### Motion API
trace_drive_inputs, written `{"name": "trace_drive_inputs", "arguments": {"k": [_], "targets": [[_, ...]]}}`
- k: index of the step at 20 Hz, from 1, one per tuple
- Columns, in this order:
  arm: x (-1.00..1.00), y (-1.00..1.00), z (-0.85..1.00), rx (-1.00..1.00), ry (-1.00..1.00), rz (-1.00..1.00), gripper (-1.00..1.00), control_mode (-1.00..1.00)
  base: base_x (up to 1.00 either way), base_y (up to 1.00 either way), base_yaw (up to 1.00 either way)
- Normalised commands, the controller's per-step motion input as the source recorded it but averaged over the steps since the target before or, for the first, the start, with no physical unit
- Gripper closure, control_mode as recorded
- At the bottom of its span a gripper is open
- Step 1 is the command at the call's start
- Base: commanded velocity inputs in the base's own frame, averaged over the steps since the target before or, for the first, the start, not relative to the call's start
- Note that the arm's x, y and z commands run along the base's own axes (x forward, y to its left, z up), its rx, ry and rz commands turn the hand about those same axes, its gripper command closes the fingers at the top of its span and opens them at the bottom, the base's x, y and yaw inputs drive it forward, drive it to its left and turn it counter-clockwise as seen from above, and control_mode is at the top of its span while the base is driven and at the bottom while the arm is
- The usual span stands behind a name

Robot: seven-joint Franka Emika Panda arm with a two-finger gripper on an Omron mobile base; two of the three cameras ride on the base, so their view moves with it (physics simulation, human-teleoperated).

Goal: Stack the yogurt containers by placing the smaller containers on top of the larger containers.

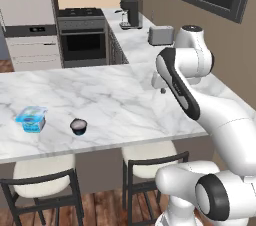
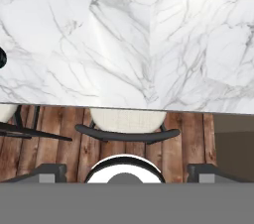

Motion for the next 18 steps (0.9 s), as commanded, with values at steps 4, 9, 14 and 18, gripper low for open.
{"name": "trace_drive_inputs", "arguments": {"k": [4,9,14,18], "targets": [[0.0,0.0,0.0,0.0,0.0,0.0,-1.0,1.0,0.0,0.4,-0.01],[0.0,0.0,0.0,0.0,0.0,0.0,-1.0,1.0,0.0,0.52,-0.04],[0.0,0.0,0.0,0.0,0.0,0.0,-1.0,1.0,0.0,0.47,-0.03],[0.0,0.0,0.0,0.0,0.0,0.0,-1.0,1.0,0.0,0.5,-0.02]]}}
